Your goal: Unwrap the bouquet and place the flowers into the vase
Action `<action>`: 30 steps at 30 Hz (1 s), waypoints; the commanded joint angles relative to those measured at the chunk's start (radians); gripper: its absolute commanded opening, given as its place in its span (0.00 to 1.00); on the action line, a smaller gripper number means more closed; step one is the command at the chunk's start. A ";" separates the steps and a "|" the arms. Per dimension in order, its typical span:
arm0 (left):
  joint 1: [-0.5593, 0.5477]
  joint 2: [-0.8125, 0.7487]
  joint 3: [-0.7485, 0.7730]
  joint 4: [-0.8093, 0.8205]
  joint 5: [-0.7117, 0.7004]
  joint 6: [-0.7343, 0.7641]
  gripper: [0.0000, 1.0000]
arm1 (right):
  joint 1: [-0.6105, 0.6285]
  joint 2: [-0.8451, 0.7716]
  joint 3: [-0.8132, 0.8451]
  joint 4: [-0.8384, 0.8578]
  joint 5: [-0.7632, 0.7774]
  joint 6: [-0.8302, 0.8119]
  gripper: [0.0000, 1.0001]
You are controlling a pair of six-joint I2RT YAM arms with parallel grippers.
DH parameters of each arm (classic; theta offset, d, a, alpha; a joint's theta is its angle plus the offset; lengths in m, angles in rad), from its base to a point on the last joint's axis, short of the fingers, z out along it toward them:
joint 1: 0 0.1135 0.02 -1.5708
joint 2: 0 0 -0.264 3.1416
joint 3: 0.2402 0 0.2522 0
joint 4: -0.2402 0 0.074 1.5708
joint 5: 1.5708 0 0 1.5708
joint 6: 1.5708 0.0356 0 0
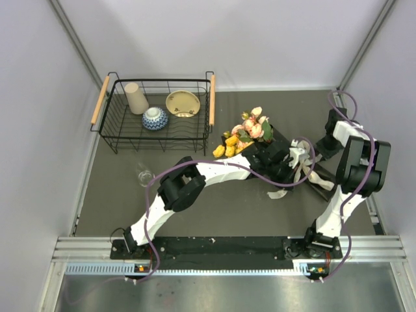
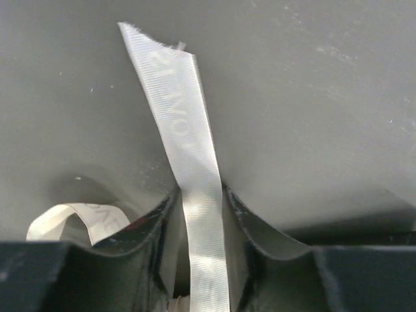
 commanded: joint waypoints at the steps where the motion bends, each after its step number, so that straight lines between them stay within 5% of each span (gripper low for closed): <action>1: -0.001 -0.002 0.037 0.021 0.010 0.030 0.00 | 0.007 0.057 0.042 0.038 -0.016 0.062 0.22; 5: -0.003 -0.013 0.023 0.019 0.004 0.039 0.00 | 0.004 0.049 0.107 0.055 -0.051 0.022 0.00; 13: -0.001 -0.025 0.003 0.008 -0.009 0.042 0.00 | -0.026 -0.070 0.121 0.201 -0.164 -0.038 0.00; 22: -0.001 -0.060 -0.041 0.004 -0.018 0.019 0.00 | -0.015 -0.190 0.029 0.350 -0.047 -0.174 0.00; 30: -0.003 -0.140 -0.199 0.022 -0.012 0.013 0.00 | -0.015 -0.167 0.134 0.347 0.020 -0.188 0.00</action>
